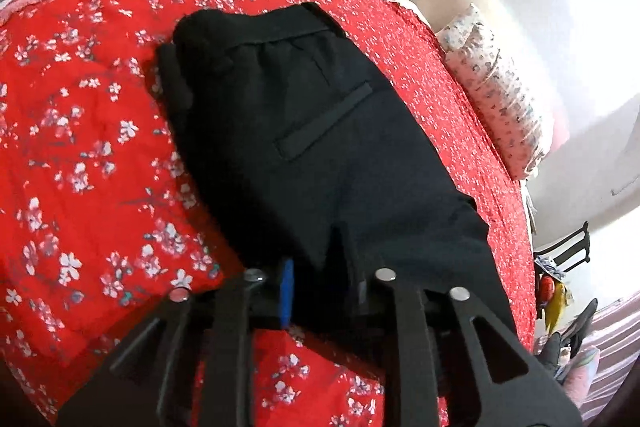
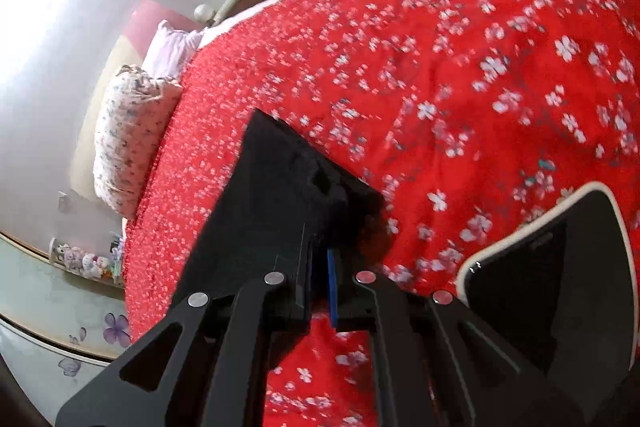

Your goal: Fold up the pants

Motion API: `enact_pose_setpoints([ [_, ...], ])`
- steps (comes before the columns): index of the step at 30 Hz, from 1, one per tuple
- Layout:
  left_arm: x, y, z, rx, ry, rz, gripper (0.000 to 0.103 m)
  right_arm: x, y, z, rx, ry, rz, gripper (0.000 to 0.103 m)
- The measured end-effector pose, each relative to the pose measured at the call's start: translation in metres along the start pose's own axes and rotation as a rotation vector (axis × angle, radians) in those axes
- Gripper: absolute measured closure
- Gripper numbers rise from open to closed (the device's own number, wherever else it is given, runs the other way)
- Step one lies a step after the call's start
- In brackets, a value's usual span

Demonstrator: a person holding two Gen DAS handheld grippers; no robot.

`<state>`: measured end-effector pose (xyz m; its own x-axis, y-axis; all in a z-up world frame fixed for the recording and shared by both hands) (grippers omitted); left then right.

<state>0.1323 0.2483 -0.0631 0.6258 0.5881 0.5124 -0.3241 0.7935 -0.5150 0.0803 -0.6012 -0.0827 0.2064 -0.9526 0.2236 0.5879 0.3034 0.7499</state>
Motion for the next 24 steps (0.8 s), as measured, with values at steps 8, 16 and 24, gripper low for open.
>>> enact_pose_setpoints([
  [8, -0.002, 0.003, 0.005, 0.020, -0.012, -0.021, 0.086, -0.001, -0.007, -0.007, -0.022, 0.010, -0.025, 0.097],
  [16, 0.005, 0.002, 0.007, 0.012, -0.013, -0.050, 0.089, 0.008, 0.013, 0.000, 0.005, -0.011, 0.009, 0.097],
  [24, 0.007, 0.021, 0.025, -0.038, -0.033, 0.007, 0.058, 0.002, 0.005, -0.003, -0.112, 0.054, 0.011, 0.090],
])
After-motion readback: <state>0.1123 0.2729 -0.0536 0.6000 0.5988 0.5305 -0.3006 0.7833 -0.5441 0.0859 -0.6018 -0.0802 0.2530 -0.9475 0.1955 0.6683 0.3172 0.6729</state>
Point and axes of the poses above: each gripper's, at about its wrist camera, not at the fingertips, and z roughly against the way its jaws point, y to its left, x to its top, the point moved 2 cm from there along -z, roughly the way its jaws point, and after that the axes turned 10 degrees about -z, right-handed, at the moved point
